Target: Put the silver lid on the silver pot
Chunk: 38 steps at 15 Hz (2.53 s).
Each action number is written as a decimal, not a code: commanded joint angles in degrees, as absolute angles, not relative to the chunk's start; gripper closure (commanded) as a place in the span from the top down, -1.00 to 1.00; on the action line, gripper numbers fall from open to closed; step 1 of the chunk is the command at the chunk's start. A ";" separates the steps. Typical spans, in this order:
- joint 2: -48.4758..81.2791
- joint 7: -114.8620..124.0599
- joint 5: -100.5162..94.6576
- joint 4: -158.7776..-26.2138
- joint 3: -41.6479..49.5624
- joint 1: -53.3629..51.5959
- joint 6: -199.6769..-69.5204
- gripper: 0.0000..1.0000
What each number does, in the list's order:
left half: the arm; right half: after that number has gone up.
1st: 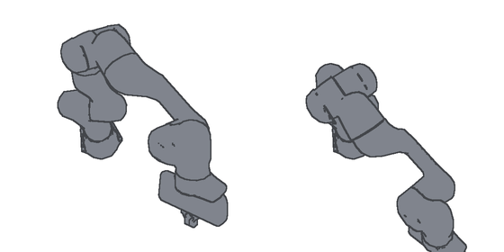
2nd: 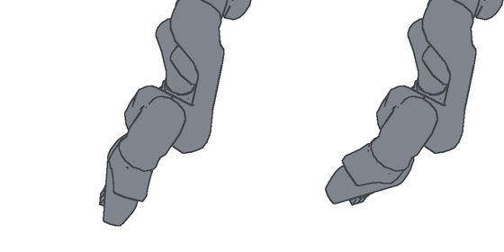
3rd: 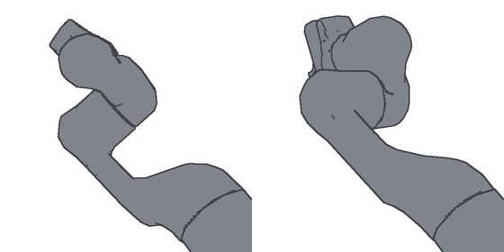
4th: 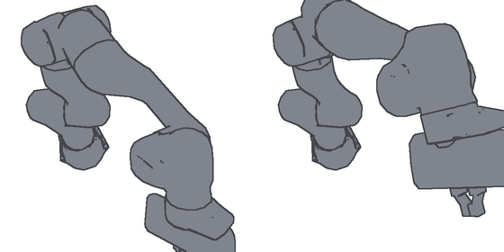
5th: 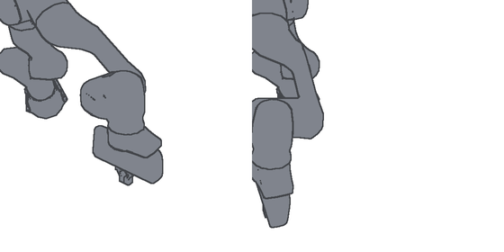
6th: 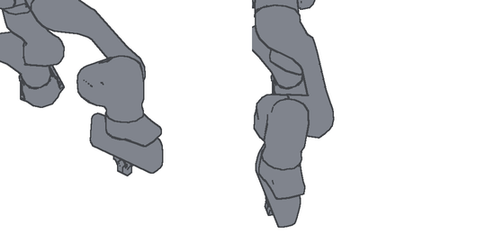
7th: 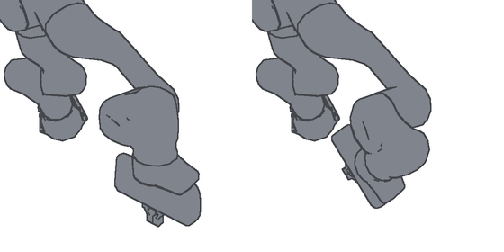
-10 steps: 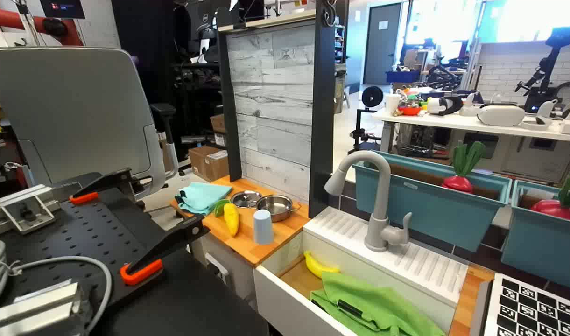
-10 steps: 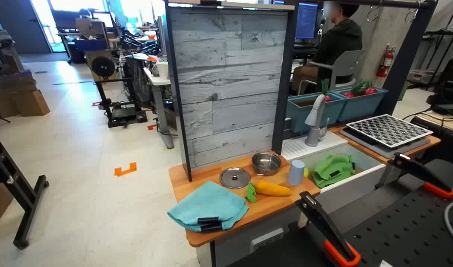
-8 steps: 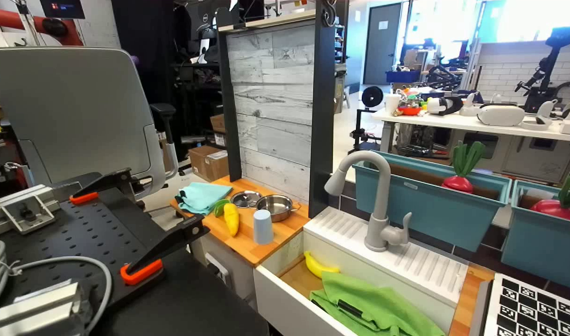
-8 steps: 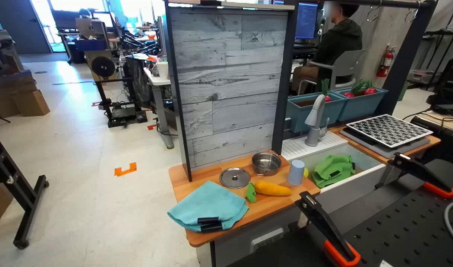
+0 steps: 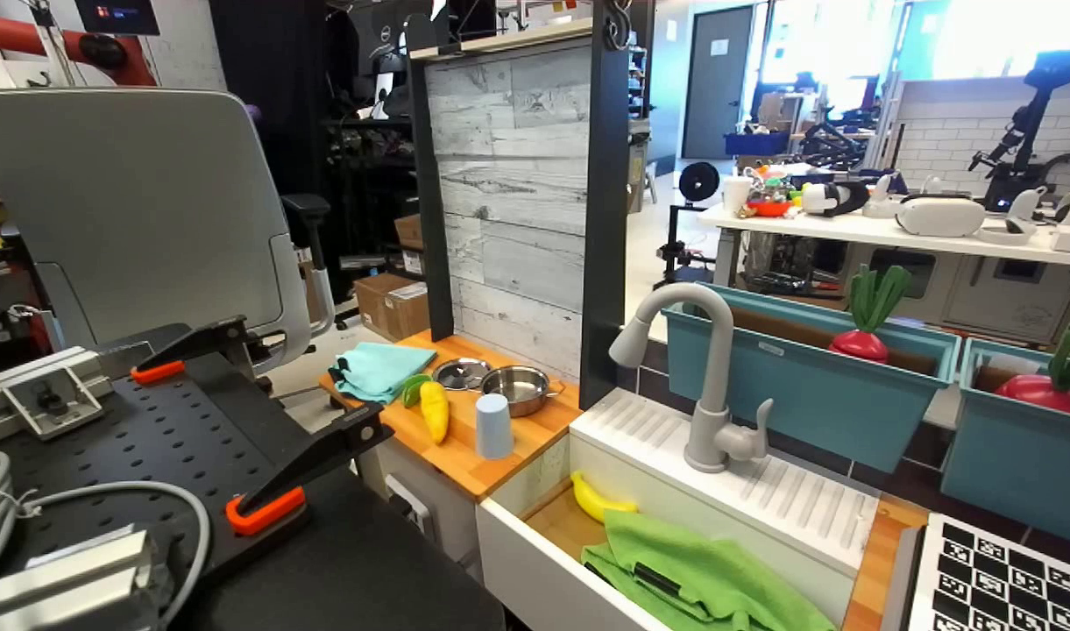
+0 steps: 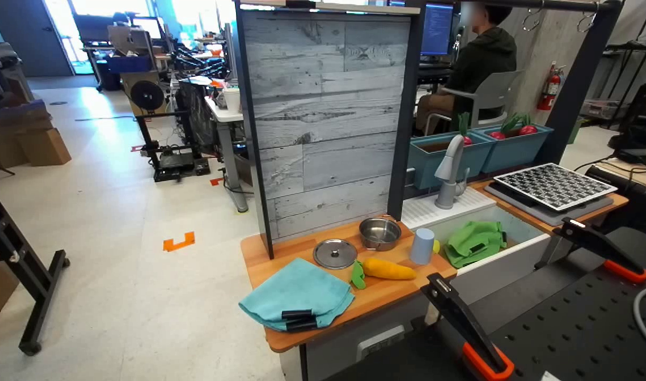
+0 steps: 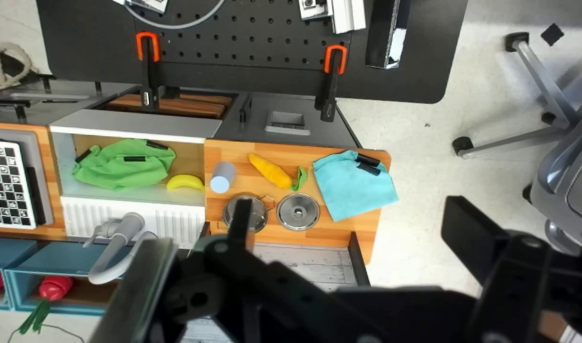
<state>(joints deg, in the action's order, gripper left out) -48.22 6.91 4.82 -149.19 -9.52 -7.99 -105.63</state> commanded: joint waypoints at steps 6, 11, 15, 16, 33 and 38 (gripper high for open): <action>-36.28 12.07 4.01 -149.59 -13.58 -7.08 -120.73 1.00; -21.79 12.52 3.28 -147.57 -12.56 -5.85 -131.03 1.00; -8.49 11.70 4.06 -144.09 -10.37 -4.80 -138.33 1.00; -5.22 11.98 4.10 -142.81 -9.95 -4.64 -139.79 1.00; 42.04 23.07 7.80 -112.42 -4.24 -10.78 -154.18 1.00; 49.68 27.83 8.78 -105.45 -2.01 -12.66 -153.91 1.00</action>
